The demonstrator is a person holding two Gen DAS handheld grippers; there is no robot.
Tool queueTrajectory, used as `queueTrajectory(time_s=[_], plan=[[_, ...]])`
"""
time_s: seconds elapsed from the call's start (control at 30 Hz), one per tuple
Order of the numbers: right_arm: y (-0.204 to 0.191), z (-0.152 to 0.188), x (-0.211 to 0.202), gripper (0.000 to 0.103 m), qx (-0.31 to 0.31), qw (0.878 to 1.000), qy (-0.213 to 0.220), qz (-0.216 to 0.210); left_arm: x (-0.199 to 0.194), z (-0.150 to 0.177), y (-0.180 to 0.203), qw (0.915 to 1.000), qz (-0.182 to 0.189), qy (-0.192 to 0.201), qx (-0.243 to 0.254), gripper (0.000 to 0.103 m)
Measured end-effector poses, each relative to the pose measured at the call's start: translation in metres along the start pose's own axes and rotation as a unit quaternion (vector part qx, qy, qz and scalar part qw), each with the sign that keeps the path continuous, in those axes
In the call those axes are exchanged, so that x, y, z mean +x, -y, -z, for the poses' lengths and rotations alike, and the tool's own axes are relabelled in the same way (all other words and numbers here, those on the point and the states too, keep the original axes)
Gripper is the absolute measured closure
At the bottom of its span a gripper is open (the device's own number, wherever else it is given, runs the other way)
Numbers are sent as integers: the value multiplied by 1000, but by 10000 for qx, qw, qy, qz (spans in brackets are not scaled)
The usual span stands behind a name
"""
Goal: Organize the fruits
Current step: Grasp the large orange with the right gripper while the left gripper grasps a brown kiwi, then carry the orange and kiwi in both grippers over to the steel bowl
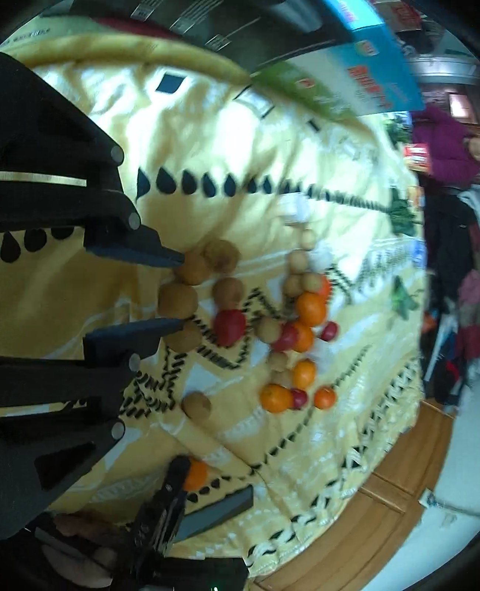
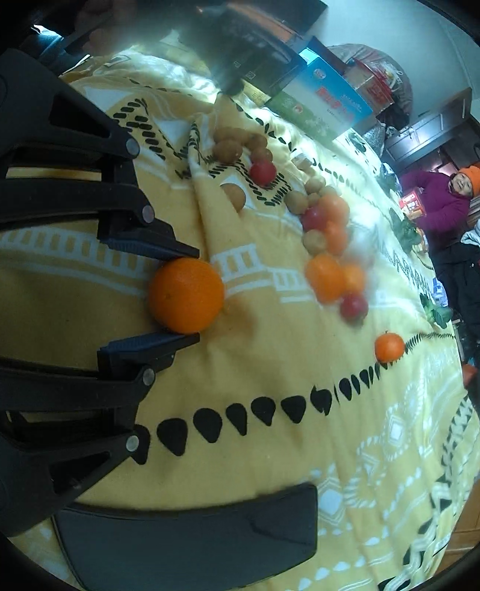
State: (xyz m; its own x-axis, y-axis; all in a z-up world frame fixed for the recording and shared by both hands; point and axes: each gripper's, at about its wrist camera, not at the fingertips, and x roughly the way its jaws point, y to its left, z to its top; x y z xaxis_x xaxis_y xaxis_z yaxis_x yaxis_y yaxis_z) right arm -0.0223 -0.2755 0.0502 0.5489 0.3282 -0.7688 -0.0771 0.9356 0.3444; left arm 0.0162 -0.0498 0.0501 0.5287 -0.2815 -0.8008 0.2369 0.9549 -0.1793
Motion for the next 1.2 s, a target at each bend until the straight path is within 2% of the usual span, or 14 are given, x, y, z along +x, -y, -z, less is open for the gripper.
queueTrajectory(time_s=[0.2,0.4,0.5,0.57,0.6,0.7,0.87,1.0,1.2], plan=[[12,0,3,65,333,9992,3,-203,17,10,10,9997,145,-215,41,76],[14,0,3,65,380,9990,11,-244,28,0,3,9999,76,49,-119,75],[14,0,2,65,380,9990,16,-226,28,-5,-1,9995,-7,220,-240,59],[14,0,3,65,359,9991,11,-215,31,-6,-4,9995,54,139,-270,59],[14,0,3,65,346,9992,8,-207,32,-6,-3,9997,78,83,-224,59],[12,0,4,65,326,9993,8,-178,31,-2,6,9999,124,59,-32,71],[11,0,4,65,295,9995,10,-145,30,2,6,9999,111,96,-66,77],[7,0,3,65,155,9999,14,-51,20,1,4,9996,79,232,-107,78],[-13,2,-2,65,-332,9994,99,87,-28,-2,0,9978,90,641,-103,78]])
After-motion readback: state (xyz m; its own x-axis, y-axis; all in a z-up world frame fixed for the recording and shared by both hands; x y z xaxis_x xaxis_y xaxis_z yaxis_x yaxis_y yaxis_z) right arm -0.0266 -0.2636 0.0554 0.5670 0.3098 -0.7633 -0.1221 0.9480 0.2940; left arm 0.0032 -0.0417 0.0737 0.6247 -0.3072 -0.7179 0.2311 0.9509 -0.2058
